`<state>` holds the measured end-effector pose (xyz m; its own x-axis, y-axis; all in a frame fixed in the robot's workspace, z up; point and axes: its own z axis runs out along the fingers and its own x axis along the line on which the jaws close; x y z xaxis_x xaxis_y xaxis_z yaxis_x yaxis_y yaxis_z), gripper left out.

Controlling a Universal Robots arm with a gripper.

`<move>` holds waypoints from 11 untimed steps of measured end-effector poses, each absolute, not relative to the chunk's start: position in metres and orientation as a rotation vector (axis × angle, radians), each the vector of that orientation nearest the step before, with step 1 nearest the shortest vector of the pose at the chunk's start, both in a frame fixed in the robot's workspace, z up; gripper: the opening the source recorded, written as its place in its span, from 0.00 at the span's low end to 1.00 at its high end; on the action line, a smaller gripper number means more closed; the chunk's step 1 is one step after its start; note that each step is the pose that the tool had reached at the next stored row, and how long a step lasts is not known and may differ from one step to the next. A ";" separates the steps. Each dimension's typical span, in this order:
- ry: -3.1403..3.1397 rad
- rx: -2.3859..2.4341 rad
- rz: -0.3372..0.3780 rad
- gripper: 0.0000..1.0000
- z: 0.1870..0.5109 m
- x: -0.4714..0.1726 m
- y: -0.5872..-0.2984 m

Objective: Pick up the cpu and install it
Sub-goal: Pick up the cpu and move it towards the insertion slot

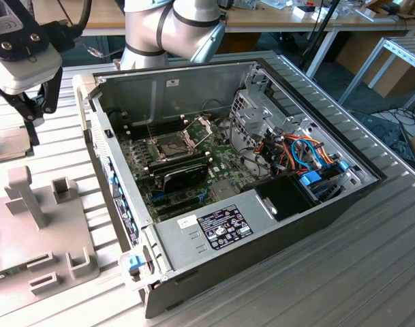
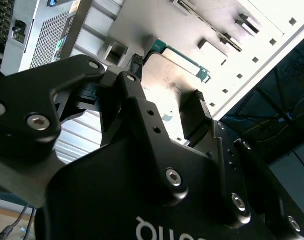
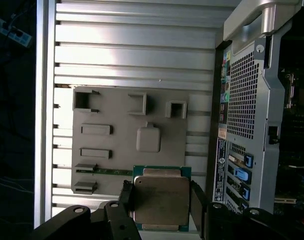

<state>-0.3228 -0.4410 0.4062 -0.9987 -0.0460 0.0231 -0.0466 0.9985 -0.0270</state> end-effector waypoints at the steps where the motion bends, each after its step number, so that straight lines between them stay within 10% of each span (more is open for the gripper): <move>1: -3.118 0.072 0.043 0.55 0.406 -0.321 -0.441; 11: -3.118 0.072 0.043 0.55 0.406 -0.299 -0.441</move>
<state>-0.2986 -0.4410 0.4062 -0.9987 -0.0460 0.0230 -0.0466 0.9985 -0.0270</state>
